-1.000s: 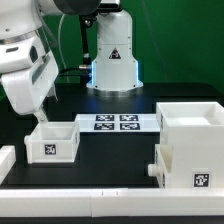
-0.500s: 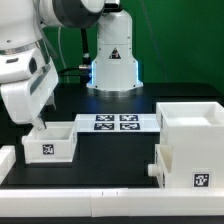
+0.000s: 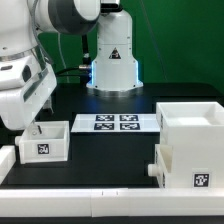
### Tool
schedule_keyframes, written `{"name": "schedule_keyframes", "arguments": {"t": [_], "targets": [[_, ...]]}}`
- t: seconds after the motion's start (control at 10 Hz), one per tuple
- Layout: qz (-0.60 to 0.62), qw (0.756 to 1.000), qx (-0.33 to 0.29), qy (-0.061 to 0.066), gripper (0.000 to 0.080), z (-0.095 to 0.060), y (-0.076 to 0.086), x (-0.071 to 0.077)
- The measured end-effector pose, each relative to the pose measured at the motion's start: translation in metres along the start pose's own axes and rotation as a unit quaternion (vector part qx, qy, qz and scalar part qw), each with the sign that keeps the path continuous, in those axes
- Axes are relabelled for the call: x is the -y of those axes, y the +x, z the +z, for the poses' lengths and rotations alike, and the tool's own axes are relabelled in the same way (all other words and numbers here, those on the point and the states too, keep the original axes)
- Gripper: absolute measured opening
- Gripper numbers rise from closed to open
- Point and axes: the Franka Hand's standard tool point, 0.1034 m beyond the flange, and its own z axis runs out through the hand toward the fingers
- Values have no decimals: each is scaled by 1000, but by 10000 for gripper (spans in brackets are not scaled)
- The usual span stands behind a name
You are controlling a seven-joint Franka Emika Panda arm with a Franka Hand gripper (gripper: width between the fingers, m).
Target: Assemble drawer
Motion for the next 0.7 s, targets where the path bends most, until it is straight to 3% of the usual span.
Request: {"name": "schedule_keyframes", "arguments": {"t": [0.2,0.4,0.5,0.7], "targets": [[-2,1000,0,-3,649,-1,-2,0],[-74,996,0,-55,649,-13,-31,-1],[-80,995,1,-64,649,-16,-32,-1],[-77,995,3,-59,649,-14,-37,2]]}}
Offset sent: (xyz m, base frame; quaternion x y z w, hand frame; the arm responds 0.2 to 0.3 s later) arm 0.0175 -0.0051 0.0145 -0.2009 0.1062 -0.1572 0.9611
